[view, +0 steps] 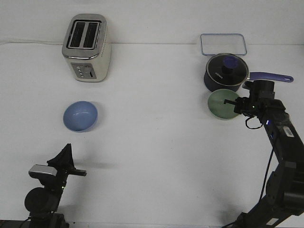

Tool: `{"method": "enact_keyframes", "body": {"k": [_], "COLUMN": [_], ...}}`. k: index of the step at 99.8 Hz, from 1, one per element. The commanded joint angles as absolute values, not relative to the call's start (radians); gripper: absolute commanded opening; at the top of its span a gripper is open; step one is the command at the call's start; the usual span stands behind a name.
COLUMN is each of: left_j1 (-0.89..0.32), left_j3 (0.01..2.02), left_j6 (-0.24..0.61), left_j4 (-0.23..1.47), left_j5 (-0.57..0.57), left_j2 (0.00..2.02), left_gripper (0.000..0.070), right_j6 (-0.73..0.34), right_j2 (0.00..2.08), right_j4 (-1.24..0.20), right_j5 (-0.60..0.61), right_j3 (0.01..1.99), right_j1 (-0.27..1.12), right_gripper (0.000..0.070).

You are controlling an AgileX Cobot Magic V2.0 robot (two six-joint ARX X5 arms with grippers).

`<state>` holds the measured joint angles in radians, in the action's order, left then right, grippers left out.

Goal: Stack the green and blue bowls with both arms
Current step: 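Grasp the green bowl rim with the right gripper and carry it toward the robot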

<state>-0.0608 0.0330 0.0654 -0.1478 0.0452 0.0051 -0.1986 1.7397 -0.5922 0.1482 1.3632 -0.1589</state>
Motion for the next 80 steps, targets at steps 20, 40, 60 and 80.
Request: {"method": "enact_keyframes", "body": {"k": [20,40,60,80], "left_j1": [-0.059,-0.059,-0.059,-0.059], "left_j3": [0.015,0.015,0.015,0.015], "left_j6": [0.065,0.065,0.065,0.065], "left_j4": [-0.159,-0.159,-0.159,-0.159], "left_j5": [0.045,0.045,0.045,0.045], "left_j2": [0.003,0.003,0.003,0.003], "left_gripper": [0.0014,0.0014,0.0014,0.0014], "right_j6": [-0.179,-0.166,-0.176,-0.21], "right_j2": [1.518,1.393,1.286,1.259], "right_j4": [-0.679,-0.761,-0.755,-0.723], "right_j5": [0.29,0.352,0.336,0.317], "right_j3": [1.382,1.359,1.234,1.1], "right_j1": [-0.161,-0.089,0.07,0.259], "right_gripper": [0.0,0.0,0.0,0.0]}}
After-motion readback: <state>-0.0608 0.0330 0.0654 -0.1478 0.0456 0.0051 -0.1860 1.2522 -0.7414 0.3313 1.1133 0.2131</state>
